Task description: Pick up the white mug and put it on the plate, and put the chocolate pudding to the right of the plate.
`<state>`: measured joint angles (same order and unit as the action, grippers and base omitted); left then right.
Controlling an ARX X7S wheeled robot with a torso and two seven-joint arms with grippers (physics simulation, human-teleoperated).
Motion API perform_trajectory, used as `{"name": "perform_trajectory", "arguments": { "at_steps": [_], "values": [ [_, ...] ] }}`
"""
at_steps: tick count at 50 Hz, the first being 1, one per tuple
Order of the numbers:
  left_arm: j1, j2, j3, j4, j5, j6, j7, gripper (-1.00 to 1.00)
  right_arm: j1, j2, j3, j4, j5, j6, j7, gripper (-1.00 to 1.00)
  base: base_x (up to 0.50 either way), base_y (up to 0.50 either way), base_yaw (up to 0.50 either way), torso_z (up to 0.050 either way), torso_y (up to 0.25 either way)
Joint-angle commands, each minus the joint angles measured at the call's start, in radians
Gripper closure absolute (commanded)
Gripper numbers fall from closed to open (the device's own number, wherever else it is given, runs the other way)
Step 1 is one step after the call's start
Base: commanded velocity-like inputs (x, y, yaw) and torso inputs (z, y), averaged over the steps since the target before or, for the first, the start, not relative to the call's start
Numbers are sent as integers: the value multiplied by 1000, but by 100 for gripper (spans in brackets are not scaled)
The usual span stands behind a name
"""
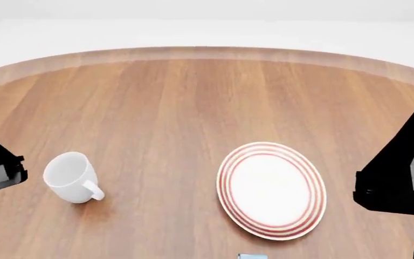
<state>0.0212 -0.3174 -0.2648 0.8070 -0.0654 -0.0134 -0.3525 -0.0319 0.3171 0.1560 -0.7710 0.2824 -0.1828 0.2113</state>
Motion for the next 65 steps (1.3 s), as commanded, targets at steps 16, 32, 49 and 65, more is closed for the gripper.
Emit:
{"name": "perform_trajectory", "arguments": {
  "at_steps": [16, 32, 49, 65],
  "values": [
    [-94, 41, -6, 99, -211, -446, -25, -100, 1, -7, 17, -15, -13, 12, -8, -100, 0, 0, 0, 0, 0],
    [-379, 207, -105, 71, -547, -1105, -328, -100, -6, 0, 18, -21, -8, 7, -2, -100, 0, 0, 0, 0, 0],
    [-566, 312, -186, -63, -778, -1292, -643, -100, -8, 7, 17, -20, -5, 3, 5, -100, 0, 0, 0, 0, 0],
    [-583, 304, -38, -180, -871, -1187, -857, -100, -9, 13, 15, -20, -2, 2, 11, -100, 0, 0, 0, 0, 0]
  ]
}}
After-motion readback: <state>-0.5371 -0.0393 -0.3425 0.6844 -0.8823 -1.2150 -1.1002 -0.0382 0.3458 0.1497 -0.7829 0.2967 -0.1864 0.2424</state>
